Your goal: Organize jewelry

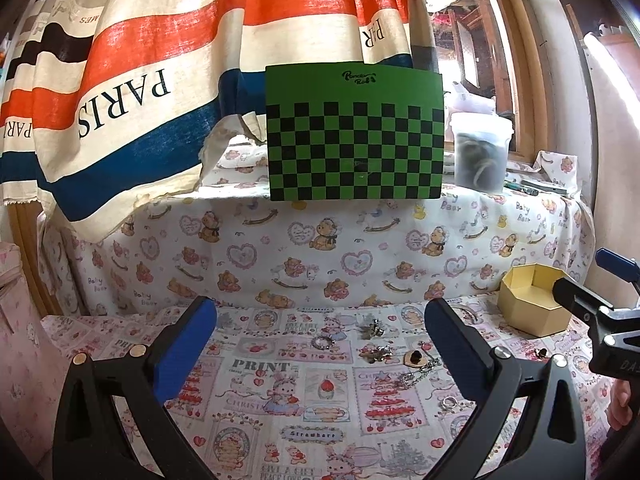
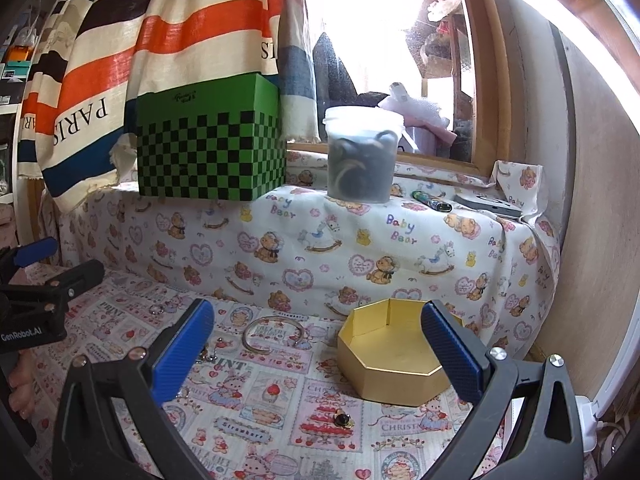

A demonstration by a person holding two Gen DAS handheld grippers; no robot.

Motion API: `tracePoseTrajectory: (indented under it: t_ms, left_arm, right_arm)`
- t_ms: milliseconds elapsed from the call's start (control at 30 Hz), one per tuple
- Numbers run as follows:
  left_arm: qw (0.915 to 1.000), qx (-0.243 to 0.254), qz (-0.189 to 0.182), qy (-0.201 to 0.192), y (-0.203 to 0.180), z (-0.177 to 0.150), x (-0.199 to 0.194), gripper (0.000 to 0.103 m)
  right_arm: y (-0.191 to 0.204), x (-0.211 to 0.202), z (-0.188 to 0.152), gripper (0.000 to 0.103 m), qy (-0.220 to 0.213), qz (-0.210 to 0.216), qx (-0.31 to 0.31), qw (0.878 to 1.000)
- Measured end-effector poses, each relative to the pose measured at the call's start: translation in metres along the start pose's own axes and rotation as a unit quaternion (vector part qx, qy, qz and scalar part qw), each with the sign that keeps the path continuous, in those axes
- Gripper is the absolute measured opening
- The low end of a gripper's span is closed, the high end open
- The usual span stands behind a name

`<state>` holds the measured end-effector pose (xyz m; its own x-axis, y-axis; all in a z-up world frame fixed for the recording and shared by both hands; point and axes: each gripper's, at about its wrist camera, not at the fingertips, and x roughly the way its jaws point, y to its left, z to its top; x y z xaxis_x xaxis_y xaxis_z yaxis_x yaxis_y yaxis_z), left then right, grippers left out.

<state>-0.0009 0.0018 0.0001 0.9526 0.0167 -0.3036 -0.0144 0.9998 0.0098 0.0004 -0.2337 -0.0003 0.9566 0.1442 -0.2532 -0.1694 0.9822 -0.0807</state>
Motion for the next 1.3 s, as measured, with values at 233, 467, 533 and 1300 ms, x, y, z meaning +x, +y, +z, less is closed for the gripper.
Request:
tracePoseTrajectory:
  t_ms: [233, 467, 533, 1300]
  left_arm:
    - [1.0000, 0.002, 0.001, -0.002, -0.002, 0.000, -0.001, 0.103]
    - [1.0000, 0.001, 0.002, 0.000, -0.002, 0.000, 0.000, 0.103]
    - [1.0000, 0.002, 0.003, 0.001, -0.002, 0.000, 0.001, 0.103]
    - [1.0000, -0.004, 0.007, 0.003, 0.001, 0.000, 0.001, 0.103]
  right_arm:
    - [-0.003, 0.000, 0.000, 0.103, 0.000, 0.001, 0.003, 1.000]
    - [-0.004, -0.004, 0.000, 0.103, -0.007, -0.012, 0.011, 1.000]
    - [-0.004, -0.004, 0.000, 0.103, -0.007, -0.024, 0.012, 1.000]
    - [-0.002, -0.010, -0.001, 0.103, -0.016, -0.046, 0.012, 0.999]
